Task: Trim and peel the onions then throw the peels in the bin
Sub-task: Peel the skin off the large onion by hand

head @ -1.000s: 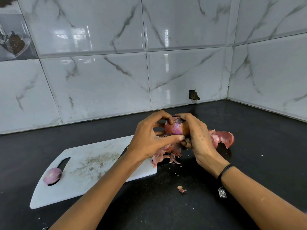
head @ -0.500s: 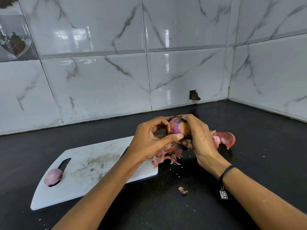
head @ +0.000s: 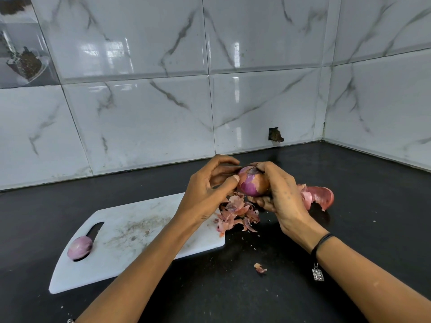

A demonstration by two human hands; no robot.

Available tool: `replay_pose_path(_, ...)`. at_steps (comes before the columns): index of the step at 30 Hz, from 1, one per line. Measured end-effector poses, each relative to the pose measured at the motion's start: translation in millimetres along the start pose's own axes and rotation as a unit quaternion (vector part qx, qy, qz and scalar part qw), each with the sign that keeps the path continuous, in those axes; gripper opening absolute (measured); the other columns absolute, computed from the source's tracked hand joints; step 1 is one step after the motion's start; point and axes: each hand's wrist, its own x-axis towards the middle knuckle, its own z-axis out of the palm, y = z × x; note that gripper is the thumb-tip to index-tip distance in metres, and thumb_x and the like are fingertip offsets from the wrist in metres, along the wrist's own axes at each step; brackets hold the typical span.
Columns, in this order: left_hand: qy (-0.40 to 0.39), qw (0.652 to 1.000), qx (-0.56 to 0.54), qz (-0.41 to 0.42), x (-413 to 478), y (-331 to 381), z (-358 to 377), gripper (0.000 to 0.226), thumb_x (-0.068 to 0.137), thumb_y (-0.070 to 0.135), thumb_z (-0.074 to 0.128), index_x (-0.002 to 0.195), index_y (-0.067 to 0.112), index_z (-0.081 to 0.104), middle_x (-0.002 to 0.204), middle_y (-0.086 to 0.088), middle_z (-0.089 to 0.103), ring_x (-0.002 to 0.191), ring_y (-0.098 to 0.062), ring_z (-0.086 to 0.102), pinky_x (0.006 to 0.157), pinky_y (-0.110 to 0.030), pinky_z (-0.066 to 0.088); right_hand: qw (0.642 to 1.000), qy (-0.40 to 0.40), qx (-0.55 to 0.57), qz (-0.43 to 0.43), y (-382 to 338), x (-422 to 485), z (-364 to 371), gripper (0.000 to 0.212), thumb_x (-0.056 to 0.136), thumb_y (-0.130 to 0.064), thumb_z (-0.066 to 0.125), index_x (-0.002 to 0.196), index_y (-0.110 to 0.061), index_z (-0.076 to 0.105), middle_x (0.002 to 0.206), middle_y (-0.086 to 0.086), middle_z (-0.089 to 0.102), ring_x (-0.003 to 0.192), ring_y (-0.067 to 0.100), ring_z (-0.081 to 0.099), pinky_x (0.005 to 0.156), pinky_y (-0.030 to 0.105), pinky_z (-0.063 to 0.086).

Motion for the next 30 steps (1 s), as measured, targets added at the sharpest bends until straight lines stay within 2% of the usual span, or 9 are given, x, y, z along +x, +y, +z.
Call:
replay_pose_path(2,-0.013,1.000,0.015,0.019,0.9,0.2,0.7,0.026,0.095,0.007,0.067,0.114,0.025,0.071,0.114,0.008,0.073,0.115,-0.009,0.067,0.094,-0.044,0.059,1.000,-0.002,0.004,-0.001,-1.0,-1.2,0.3,0.022,0.105,-0.023,0.050,0.101,-0.009,0.067,0.059,0.002,0.060,0.040,0.005,0.055,0.034,0.012,0.036)
replay_pose_path(7,-0.027,0.999,0.017,0.016,1.1,0.5,4.6,0.024,0.098,0.010,0.064,0.107,0.030,0.074,0.116,0.011,0.072,0.114,-0.015,0.068,0.092,-0.046,0.060,1.000,0.009,-0.004,0.002,0.6,0.7,0.1,0.022,0.103,-0.027,0.053,0.099,-0.012,0.069,0.066,0.009,0.060,0.041,0.008,0.055,0.033,0.014,0.035)
replay_pose_path(12,-0.014,1.000,0.001,-0.006,3.6,-1.1,3.2,0.026,0.095,0.005,0.067,0.115,0.020,0.072,0.116,0.007,0.073,0.115,-0.010,0.067,0.097,-0.046,0.058,1.000,0.004,0.005,0.010,-1.6,-1.9,1.8,0.024,0.104,-0.023,0.052,0.108,-0.005,0.067,0.070,0.008,0.062,0.041,0.005,0.058,0.035,0.012,0.038)
replay_pose_path(17,-0.003,1.000,-0.010,-0.027,3.6,-1.5,1.8,0.018,0.092,0.006,0.071,0.103,0.019,0.075,0.108,0.005,0.075,0.110,-0.012,0.070,0.092,-0.047,0.060,1.000,0.001,-0.003,0.017,-2.2,-3.7,2.8,0.027,0.105,-0.023,0.051,0.111,-0.003,0.068,0.058,-0.001,0.063,0.039,0.004,0.057,0.034,0.011,0.037)
replay_pose_path(24,0.004,1.000,-0.004,-0.031,1.1,-0.5,0.5,0.018,0.091,0.004,0.065,0.097,0.018,0.073,0.104,0.007,0.073,0.107,-0.013,0.070,0.086,-0.051,0.062,1.000,-0.015,-0.021,0.006,-1.5,-4.7,3.7,0.026,0.105,-0.023,0.051,0.108,-0.004,0.068,0.061,-0.003,0.063,0.040,0.003,0.056,0.035,0.012,0.038)
replay_pose_path(27,-0.014,1.000,0.002,-0.026,0.3,1.8,-0.5,0.013,0.086,0.019,0.074,0.099,0.021,0.072,0.107,0.008,0.073,0.108,-0.012,0.070,0.088,-0.049,0.061,1.000,-0.016,-0.024,0.004,-0.3,-3.8,2.2,0.028,0.105,-0.023,0.051,0.110,-0.001,0.067,0.056,-0.004,0.060,0.039,0.003,0.054,0.036,0.012,0.038)
replay_pose_path(30,-0.022,0.999,0.032,-0.021,-0.3,2.2,-1.4,0.023,0.084,0.018,0.083,0.102,0.021,0.069,0.109,0.009,0.073,0.109,-0.007,0.069,0.088,-0.048,0.061,1.000,-0.018,-0.022,0.007,-0.6,-3.4,1.7,0.029,0.105,-0.023,0.050,0.112,0.001,0.066,0.053,-0.005,0.059,0.039,0.004,0.053,0.035,0.013,0.038)
